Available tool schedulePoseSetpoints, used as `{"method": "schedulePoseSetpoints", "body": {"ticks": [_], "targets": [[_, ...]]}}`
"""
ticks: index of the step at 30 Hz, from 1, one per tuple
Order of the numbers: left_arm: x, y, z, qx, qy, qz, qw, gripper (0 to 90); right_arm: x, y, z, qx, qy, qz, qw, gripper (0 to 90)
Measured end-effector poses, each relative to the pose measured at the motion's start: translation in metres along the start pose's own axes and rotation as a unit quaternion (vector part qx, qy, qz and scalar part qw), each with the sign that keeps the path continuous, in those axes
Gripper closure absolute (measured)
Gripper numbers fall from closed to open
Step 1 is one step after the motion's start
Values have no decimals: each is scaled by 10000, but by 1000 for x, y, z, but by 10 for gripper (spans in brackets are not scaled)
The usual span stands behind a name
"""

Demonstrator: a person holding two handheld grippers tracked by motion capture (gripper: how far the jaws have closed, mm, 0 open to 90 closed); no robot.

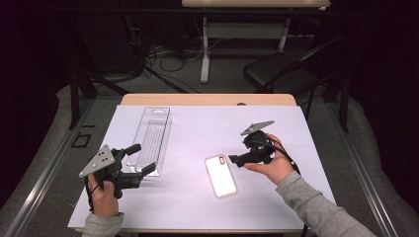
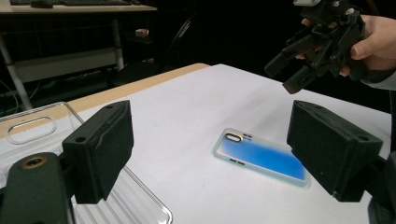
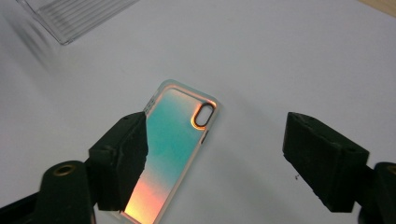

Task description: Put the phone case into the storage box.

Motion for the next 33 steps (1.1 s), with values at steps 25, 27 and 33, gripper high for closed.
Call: {"method": "schedulePoseSetpoints", "body": {"ticks": [25, 27, 33], "targets": [[0, -1, 0, -1, -14, 29, 10000, 149, -12, -1, 10, 1336, 130, 470, 9898, 205], [0, -1, 0, -5, 3, 41, 10000, 149, -10, 0, 12, 1479, 261, 529, 9872, 196], [-1, -1, 0, -1, -11, 40, 10000, 149, -7, 5, 19, 2278, 260, 720, 9707, 263]]}}
Point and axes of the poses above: each handheld gripper's, and its own axes: x roughly backward along the jaws, y roughly out of its top, z roughly to its left, the point moved 6 cm from there along -x, roughly forward along the jaws, and after that the axes turned 5 degrees about x, right-handed, at the moved point
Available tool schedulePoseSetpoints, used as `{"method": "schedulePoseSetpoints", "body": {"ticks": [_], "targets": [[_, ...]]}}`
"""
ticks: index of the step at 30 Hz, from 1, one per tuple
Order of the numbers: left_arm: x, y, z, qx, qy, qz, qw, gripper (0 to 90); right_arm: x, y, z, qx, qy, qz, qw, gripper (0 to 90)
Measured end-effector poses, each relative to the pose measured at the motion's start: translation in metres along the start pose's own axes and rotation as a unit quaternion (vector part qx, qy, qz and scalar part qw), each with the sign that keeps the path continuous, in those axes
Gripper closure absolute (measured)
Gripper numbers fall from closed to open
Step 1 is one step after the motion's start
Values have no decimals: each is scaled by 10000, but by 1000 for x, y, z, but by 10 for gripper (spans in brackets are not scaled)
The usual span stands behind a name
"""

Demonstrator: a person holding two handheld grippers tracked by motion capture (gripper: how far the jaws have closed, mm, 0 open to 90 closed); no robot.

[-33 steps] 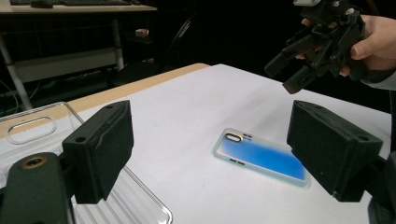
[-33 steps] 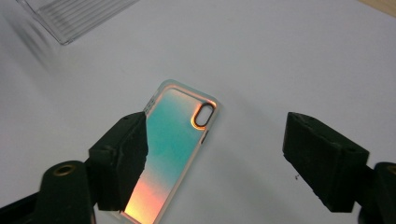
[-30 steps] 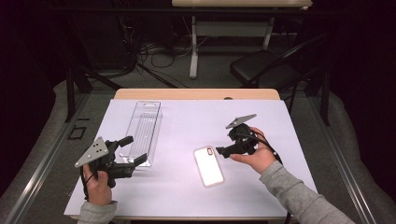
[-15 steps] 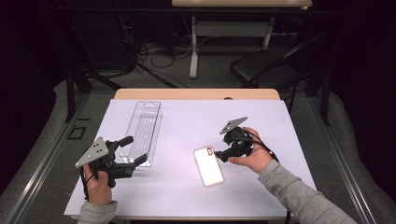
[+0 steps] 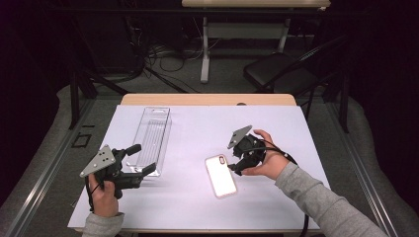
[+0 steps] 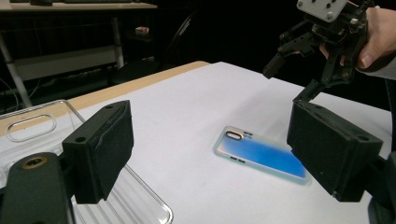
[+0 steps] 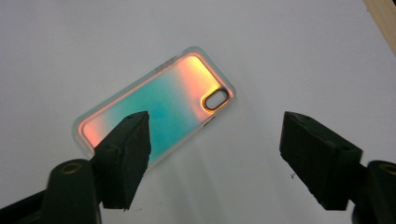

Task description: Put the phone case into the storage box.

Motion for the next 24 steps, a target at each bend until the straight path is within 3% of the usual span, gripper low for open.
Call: {"method": "schedulePoseSetpoints", "body": {"ticks": [1, 2, 3, 4, 5, 6, 8, 9, 10, 14, 15, 16, 24], "targets": [[0, 0, 0, 0, 13, 7, 10000, 149, 0, 0, 0, 0, 0, 0, 10000, 263], [0, 0, 0, -2, 15, 0, 10000, 148, 0, 1, 2, 408, -2, 47, 9992, 283], [0, 0, 0, -2, 15, 0, 10000, 149, 0, 1, 2, 408, -2, 47, 9992, 283], [0, 0, 0, -2, 21, 1, 10000, 149, 0, 3, 3, 762, -61, 29, 9971, 324], [0, 0, 0, -2, 21, 1, 10000, 149, 0, 3, 3, 762, -61, 29, 9971, 324], [0, 0, 0, 2, 21, 0, 10000, 148, -1, 3, 4, 1001, -1, 52, 9950, 337], [0, 0, 0, 0, 15, 9, 10000, 148, -3, 3, 6, 1254, -7, 89, 9921, 361], [0, 0, 0, 0, 15, 9, 10000, 149, -3, 3, 6, 1254, -7, 89, 9921, 361], [0, 0, 0, 3, 17, 11, 10000, 149, -5, 2, 9, 1507, 32, 174, 9884, 391], [0, -1, 0, 2, 24, 12, 10000, 149, -8, 1, 15, 1685, 175, 245, 9852, 458], [0, -1, 0, 2, 24, 12, 10000, 149, -8, 1, 15, 1685, 175, 245, 9852, 458], [0, -1, 0, 1, 38, 10, 10000, 149, -10, 0, 17, 1847, 174, 273, 9823, 459], [-1, -1, 0, 18, 22, 40, 10000, 149, -19, -5, 25, 2067, 341, 323, 9773, 482]]}}
Point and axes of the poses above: each handheld gripper's, and its own axes: x roughly backward along the jaws, y roughly out of its top, z roughly to its left, the point moved 6 cm from there along -x, roughly forward along the jaws, and after that the axes turned 5 degrees about x, right-handed, at the moved point
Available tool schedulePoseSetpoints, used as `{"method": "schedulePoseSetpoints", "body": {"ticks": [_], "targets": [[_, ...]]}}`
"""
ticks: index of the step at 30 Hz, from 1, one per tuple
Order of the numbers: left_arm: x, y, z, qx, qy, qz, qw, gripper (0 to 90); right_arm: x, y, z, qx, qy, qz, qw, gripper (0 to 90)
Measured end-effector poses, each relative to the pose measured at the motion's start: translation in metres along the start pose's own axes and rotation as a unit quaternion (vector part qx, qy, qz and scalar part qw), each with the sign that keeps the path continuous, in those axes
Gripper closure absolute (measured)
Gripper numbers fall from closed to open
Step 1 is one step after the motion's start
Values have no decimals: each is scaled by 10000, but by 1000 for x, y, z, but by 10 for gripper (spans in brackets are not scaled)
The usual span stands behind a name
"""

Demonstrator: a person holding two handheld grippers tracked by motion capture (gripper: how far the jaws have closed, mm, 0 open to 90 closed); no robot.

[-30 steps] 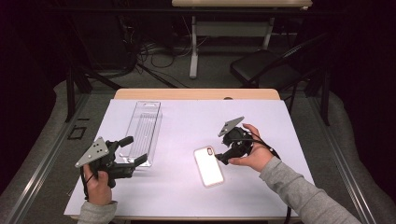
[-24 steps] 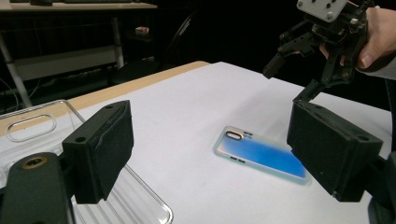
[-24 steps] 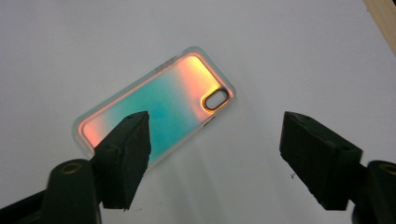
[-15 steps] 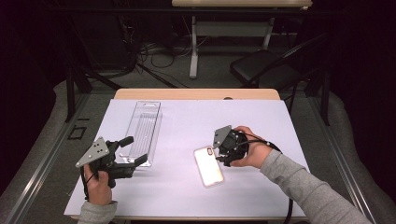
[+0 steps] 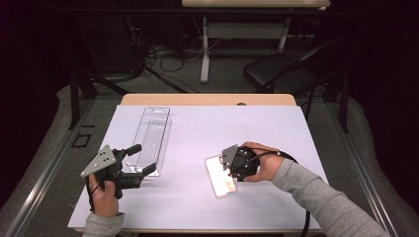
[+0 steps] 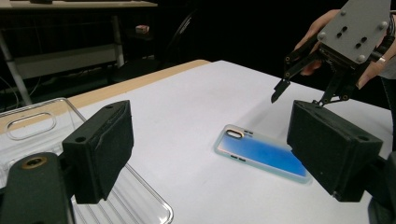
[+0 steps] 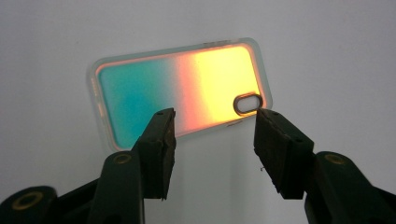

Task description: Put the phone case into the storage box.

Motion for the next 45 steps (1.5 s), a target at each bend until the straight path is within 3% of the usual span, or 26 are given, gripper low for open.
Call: {"method": "schedulePoseSetpoints", "body": {"ticks": [6, 11, 16, 18, 25, 27, 45], "targets": [[-1, 0, 0, 1, -23, -9, 10000, 149, -4, 0, 3, 55, 80, 111, 9999, 491], [0, 0, 0, -7, -17, -7, 10000, 149, -6, 2, 6, 96, 248, 200, 9994, 554], [-1, 0, 0, -6, 2, 0, 10000, 149, -12, 4, 13, 390, 425, 330, 9978, 616], [-1, -1, 0, -6, 0, 1, 10000, 149, -13, 5, 14, 340, 448, 336, 9979, 623], [-1, -1, 1, 1, 24, 5, 10000, 149, -21, 7, 25, 615, 773, 450, 9941, 673], [-1, -1, 1, 1, 25, 4, 10000, 149, -22, 8, 27, 593, 823, 445, 9938, 678], [-2, -2, 0, -14, 20, 35, 10000, 149, -32, 9, 42, 802, 1093, 590, 9890, 732]]}}
Point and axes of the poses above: each handheld gripper's, and its own axes: x roughly backward along the jaws, y roughly out of its top, z roughly to its left, the point moved 6 cm from there along -x, roughly forward along the jaws, and after that the axes turned 5 degrees about x, right-handed, at the moved point
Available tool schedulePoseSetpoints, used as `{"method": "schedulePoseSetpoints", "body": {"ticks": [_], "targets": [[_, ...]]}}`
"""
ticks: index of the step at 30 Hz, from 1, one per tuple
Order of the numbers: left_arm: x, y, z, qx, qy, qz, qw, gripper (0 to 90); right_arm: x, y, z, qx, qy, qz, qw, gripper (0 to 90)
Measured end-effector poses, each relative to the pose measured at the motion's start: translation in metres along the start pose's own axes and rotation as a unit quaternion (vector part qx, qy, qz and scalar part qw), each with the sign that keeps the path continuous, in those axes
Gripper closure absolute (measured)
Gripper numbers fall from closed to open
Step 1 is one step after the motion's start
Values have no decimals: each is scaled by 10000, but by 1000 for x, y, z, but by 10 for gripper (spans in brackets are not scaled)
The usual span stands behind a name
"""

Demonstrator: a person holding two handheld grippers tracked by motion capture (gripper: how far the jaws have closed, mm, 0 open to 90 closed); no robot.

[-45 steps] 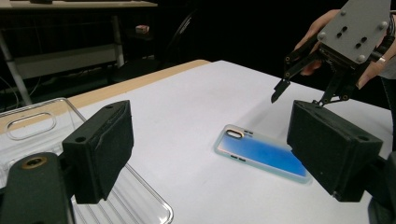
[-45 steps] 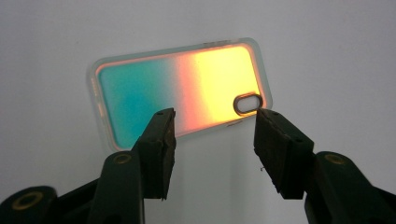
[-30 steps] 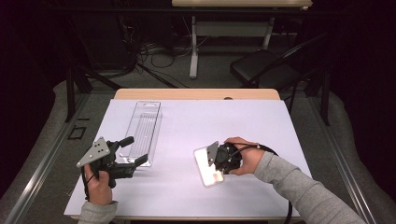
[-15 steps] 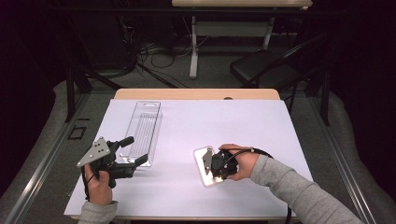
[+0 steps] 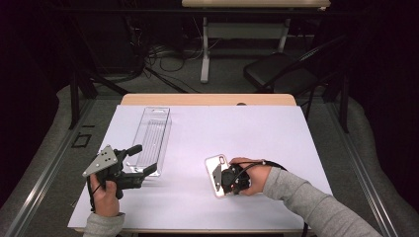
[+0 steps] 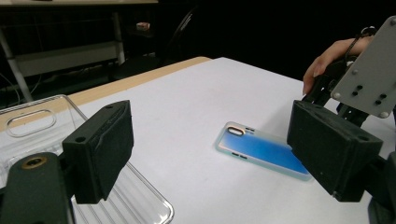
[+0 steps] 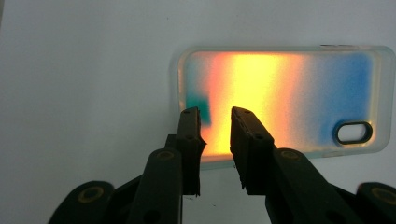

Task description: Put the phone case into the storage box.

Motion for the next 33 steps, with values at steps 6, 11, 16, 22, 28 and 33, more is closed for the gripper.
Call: {"method": "schedulePoseSetpoints", "body": {"ticks": [6, 11, 16, 22, 28, 33], "targets": [[0, 0, 0, -1, 4, 2, 10000, 149, -2, 1, 2, -27, 75, -30, 10000, 733], [0, 0, 0, 2, -13, 3, 10000, 149, -6, 0, 5, -82, 119, -76, 9999, 735], [-1, -1, 0, 4, -4, 18, 10000, 149, -6, -1, 5, -110, 111, -77, 9998, 733], [-1, -1, 0, 7, 4, 22, 10000, 149, -5, -1, 5, -141, 126, -113, 9998, 733], [-1, -1, 0, 5, 4, 26, 10000, 149, -5, -1, 7, -126, 164, -85, 9998, 733], [-2, -1, 0, -7, 19, 31, 10000, 149, -8, -1, 8, -108, 201, -55, 9997, 735]]}}
Point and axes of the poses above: each handheld gripper's, and its own axes: x roughly backward along the jaws, y roughly out of its top, z roughly to its left, the point moved 6 cm from there along -x, roughly forward along the jaws, and after that the axes turned 5 degrees about x, right-handed, at the moved point
